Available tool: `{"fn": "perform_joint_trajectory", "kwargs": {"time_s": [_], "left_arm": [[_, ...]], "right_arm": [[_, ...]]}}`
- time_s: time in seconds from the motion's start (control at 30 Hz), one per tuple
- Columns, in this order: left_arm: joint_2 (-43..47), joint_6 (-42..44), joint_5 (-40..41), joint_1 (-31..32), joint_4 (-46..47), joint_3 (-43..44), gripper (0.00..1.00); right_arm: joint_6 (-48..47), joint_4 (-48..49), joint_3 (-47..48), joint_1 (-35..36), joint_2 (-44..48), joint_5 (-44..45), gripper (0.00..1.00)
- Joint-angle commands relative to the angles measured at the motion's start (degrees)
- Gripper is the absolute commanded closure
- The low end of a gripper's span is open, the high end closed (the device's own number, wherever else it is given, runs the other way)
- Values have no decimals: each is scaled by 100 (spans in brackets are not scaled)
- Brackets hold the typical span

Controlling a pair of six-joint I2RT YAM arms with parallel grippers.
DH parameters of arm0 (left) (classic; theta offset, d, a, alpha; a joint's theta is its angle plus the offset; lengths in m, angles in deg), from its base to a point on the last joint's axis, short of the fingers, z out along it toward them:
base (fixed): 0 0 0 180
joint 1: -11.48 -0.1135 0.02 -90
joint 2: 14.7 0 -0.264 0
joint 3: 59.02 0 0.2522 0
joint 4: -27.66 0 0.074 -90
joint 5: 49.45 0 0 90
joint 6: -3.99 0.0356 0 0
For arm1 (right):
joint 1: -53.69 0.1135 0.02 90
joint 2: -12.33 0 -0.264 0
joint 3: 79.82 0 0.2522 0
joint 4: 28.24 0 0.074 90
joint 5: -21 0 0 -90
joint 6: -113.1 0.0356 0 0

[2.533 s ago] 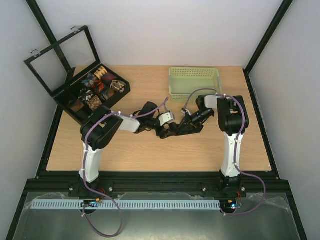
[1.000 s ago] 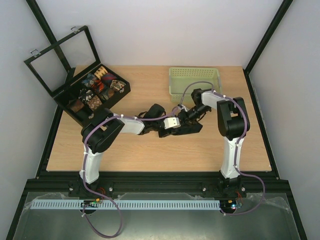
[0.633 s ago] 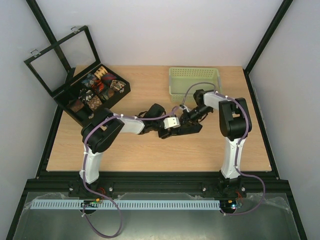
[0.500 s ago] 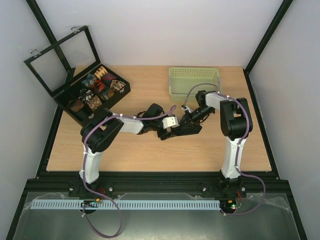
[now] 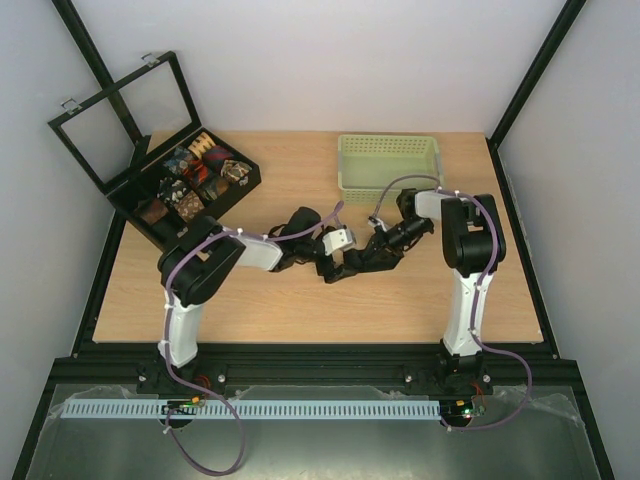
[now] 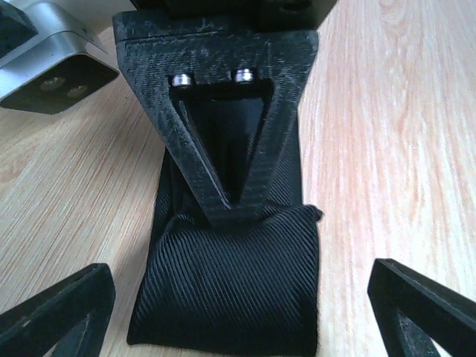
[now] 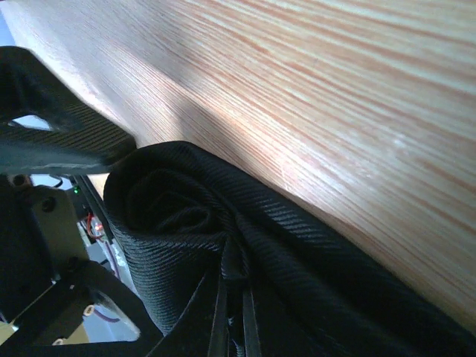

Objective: Roll the ties
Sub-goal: Roll the tie at the center of the board.

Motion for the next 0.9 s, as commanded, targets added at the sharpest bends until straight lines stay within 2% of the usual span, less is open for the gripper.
{"fn": "perform_joint_trajectory", "kwargs": {"time_s": [0.0,0.1,0.17,0.27,0.33,0.43,0.5,0.63,0.87], "left_arm": [[-492,-251,-214,75,442,253,7],[-663,-128,-99,118,309,435,18],[-714,79,167,181,-14,546,32],[-559,342,467,181,-458,427,46],[-401,504,566,150,-729,256,55],[-302,560,734,120,-1223,191,57],[-319,541,858,125,-1440,214,57],[-411,425,1064,126,-1748,429,57],[-503,348,1103,158,-2017,613,57]], "right_arm": [[182,375,-249,78,-398,906,99],[238,392,-251,100,-398,855,99],[265,348,-230,95,-386,776,97],[244,210,-144,62,-277,756,87],[157,11,1,-4,-196,699,74],[-20,-323,338,-46,-43,472,64],[-53,-528,468,-29,71,245,60],[-85,-863,538,81,230,68,60],[25,-840,513,437,315,369,61]]}}
